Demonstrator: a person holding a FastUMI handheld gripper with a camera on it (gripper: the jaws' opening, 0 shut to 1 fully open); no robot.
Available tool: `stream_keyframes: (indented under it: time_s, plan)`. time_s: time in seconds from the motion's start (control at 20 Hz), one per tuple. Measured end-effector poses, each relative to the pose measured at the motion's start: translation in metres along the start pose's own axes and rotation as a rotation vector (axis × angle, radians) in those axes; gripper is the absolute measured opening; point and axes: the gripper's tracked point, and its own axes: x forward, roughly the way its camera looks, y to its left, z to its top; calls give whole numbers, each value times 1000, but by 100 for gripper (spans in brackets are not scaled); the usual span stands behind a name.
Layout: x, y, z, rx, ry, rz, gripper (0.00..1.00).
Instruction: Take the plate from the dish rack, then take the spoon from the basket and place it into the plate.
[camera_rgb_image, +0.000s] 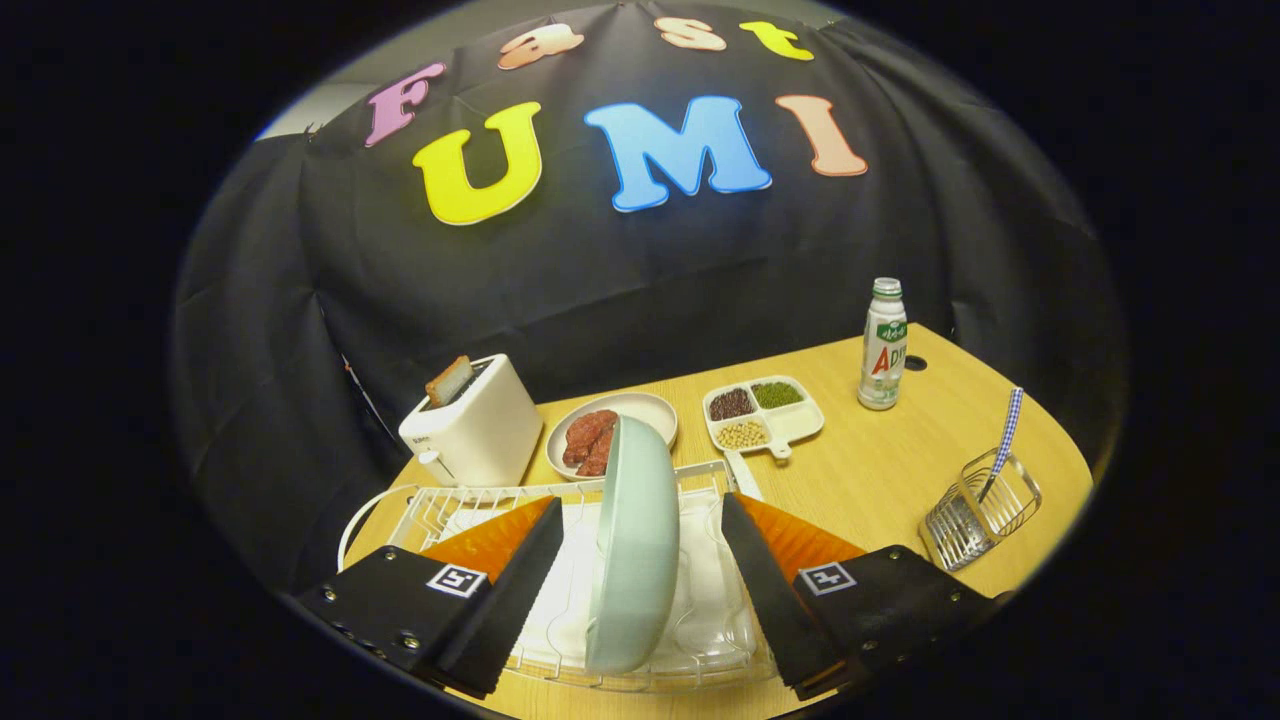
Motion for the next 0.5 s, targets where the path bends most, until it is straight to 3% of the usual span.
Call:
stream_keyframes:
  time_s: [0.15,0.2,0.25,0.4,0.5]
  plan:
    - [12,0,-8,20,32,-4,98]
    - [14,0,-10,20,37,-10,91]
    - [13,1,-10,23,39,-7,67]
    - [19,3,-15,31,61,-6,67]
    - [22,-3,-22,23,87,-51,42]
